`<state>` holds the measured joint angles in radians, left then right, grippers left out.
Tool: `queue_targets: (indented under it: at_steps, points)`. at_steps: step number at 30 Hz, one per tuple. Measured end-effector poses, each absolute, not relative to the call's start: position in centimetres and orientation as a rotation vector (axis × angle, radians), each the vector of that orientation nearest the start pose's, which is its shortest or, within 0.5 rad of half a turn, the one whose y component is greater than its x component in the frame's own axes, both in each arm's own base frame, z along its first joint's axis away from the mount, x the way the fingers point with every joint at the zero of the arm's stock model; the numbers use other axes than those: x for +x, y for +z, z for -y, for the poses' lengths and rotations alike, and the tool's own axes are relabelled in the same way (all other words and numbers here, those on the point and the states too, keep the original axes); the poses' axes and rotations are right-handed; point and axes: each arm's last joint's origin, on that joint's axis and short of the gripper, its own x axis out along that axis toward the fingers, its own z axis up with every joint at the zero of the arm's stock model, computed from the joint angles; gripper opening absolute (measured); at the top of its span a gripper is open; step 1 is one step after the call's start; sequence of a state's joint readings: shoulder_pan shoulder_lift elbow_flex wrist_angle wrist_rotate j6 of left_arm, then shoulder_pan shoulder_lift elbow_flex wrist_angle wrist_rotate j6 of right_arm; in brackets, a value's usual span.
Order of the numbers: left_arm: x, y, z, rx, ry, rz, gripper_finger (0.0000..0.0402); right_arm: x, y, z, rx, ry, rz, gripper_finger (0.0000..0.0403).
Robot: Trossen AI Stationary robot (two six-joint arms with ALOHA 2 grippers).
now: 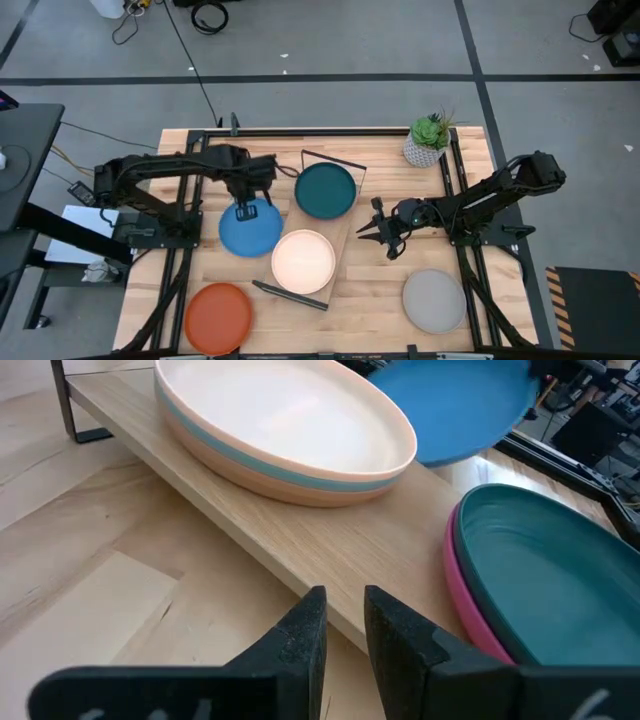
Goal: Place and stack plates onto a shelf
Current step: Stack the blue plate on top of the green plate on the shelf
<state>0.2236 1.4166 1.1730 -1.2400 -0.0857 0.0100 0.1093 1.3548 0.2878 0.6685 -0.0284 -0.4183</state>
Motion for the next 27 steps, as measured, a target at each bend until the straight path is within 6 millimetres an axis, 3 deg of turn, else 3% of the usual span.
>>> queue_targets:
  at_steps: [4,9,14,23,27]
  points:
    - [23.4,29.0,-6.1,-0.087,0.268,-1.461,0.0001,22.2,13.8,-2.5,-0.429,0.218,-0.367,0.0077]
    - [23.4,28.9,-6.7,-0.079,0.282,-1.462,0.0001,22.2,13.8,-2.5,-0.428,0.219,-0.371,0.0077]
    - [24.0,25.8,-7.2,-0.003,0.358,-1.428,0.0013,22.1,13.7,-2.5,-0.428,0.219,-0.376,0.0077]
    - [21.9,20.1,-10.0,-0.217,0.512,-1.406,0.0147,22.1,13.7,-2.6,-0.420,0.243,-0.370,0.0077]
    - [20.7,18.3,-11.1,-0.332,0.604,-1.395,0.0183,22.1,13.7,-2.6,-0.419,0.243,-0.369,0.0077]
